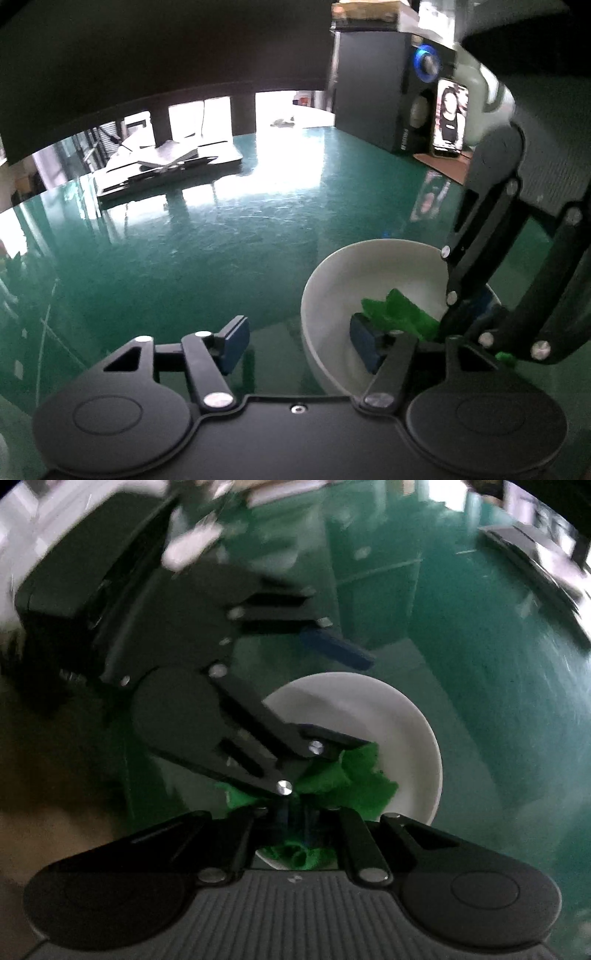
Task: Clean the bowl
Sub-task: 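Tilt the bowl with the left gripper while the right gripper wipes its inside with the cloth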
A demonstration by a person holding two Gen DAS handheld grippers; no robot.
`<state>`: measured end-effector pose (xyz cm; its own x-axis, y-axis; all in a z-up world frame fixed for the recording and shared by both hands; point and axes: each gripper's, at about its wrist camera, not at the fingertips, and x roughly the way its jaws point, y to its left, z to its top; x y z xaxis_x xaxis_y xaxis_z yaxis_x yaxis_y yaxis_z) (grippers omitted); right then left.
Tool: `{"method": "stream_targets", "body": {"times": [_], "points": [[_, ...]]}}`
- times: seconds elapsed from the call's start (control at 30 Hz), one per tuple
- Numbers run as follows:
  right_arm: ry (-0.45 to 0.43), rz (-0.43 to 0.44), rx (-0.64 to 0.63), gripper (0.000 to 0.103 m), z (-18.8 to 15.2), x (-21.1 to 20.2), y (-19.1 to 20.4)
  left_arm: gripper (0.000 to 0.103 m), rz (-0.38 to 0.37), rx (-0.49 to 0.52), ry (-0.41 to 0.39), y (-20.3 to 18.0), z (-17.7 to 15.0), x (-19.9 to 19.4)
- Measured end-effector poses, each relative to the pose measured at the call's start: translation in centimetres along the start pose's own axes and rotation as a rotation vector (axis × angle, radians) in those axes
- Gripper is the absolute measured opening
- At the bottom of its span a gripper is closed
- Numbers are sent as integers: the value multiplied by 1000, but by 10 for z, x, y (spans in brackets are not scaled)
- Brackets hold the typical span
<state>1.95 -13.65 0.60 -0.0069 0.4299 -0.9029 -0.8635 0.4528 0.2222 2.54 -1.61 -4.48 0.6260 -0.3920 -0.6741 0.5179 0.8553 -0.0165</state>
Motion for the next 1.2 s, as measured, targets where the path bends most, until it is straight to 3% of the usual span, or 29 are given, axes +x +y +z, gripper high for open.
{"method": "stream_targets", "body": {"times": [0.1,0.2,0.27,0.4,0.47,0.53,0.57,0.6,0.8,1.0,1.2], "points": [[-28,-65,-80,15,-2,-5,9,55,-34,-42,6,7,-2,-7],[-40,-119,-157,38,0,-17,9,56,-38,-62,-27,14,-3,-21],[-48,-155,-208,41,2,-25,10,56,-31,-62,-35,17,-3,-30],[-62,-233,-302,37,8,-30,9,57,-21,-36,-31,16,-5,-37],[-24,-232,-346,34,9,-19,17,57,-25,-31,-28,15,-5,-38],[17,-239,-375,24,7,-1,21,57,-40,-15,-26,12,-5,-40],[37,-245,-385,11,7,10,21,57,-49,-7,-24,11,-6,-41],[45,-249,-385,4,7,18,21,57,-57,1,-23,10,-6,-42],[18,-319,-265,4,17,21,5,52,-111,53,-17,1,-8,-49],[-15,-306,-114,4,23,19,-7,51,-155,62,-18,-1,-11,-49],[-63,-214,22,5,30,18,-26,56,-318,13,-65,23,-24,-48]]}}
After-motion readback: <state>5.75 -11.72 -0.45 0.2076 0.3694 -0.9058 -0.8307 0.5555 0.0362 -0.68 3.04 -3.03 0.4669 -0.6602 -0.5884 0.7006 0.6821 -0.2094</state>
